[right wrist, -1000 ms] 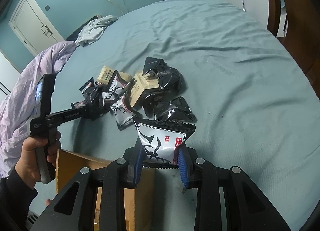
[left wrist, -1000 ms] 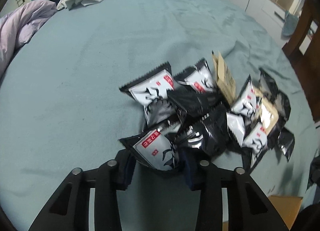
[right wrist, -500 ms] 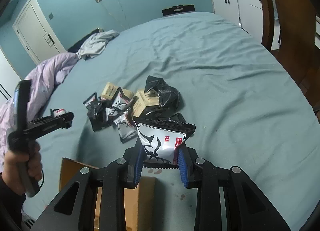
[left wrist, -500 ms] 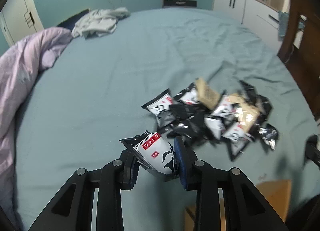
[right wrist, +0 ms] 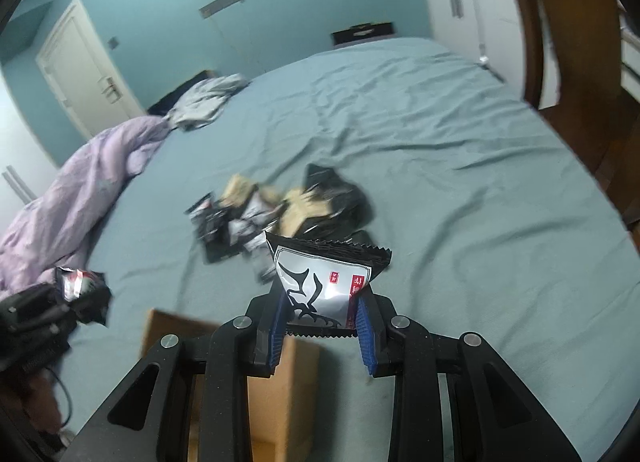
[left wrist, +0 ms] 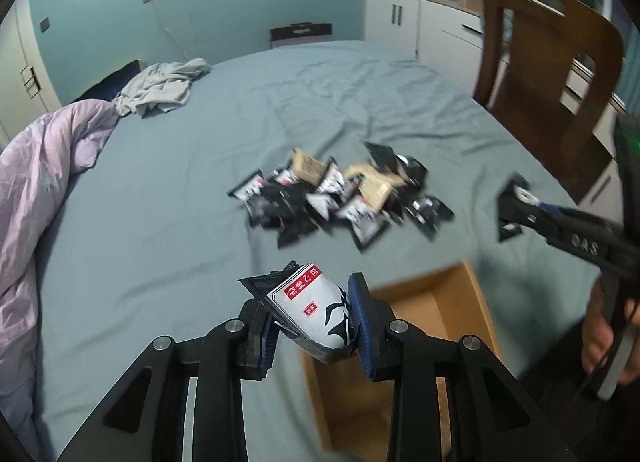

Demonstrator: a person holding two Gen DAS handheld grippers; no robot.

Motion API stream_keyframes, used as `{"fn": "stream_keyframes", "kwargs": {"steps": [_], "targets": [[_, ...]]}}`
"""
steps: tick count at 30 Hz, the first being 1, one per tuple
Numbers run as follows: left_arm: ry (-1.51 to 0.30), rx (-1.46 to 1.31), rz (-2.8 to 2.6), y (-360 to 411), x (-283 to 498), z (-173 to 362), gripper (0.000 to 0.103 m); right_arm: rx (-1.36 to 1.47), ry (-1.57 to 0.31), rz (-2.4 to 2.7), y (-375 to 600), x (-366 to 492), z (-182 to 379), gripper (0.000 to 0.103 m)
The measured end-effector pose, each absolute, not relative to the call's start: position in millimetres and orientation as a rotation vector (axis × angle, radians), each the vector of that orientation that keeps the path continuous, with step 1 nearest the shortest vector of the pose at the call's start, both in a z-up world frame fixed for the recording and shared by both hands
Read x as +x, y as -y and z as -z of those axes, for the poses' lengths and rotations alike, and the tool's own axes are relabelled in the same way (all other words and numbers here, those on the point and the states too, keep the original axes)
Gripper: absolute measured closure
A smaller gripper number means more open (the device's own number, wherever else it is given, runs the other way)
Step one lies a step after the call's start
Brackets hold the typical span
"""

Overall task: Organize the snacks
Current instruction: 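Grasp a white packet with the left tool while the right tool holds its packet, then lower both held packets into the cardboard box and open both tools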

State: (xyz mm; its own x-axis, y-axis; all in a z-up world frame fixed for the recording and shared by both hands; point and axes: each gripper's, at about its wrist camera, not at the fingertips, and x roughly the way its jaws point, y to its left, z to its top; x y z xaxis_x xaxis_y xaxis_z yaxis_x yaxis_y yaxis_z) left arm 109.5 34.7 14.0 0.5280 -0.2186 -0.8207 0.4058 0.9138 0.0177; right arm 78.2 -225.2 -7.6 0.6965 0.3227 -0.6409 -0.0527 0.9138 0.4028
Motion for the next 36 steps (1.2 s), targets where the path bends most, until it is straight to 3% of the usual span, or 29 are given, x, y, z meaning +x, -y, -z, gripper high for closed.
{"fn": "stream_keyframes", "kwargs": {"steps": [7,20,36], "targets": [[-1.001,0.257,0.372,-22,84,5,0.071,0.398,-0.839,-0.322,217,68,13,0.074],[-1.098,0.202,0.239,-17,111,53,0.071,0.369,-0.859,-0.315,205,77,13,0.074],[-1.123,0.191,0.231,-13,127,65,0.07,0.308,-0.886,-0.319,189,88,20,0.074]]}}
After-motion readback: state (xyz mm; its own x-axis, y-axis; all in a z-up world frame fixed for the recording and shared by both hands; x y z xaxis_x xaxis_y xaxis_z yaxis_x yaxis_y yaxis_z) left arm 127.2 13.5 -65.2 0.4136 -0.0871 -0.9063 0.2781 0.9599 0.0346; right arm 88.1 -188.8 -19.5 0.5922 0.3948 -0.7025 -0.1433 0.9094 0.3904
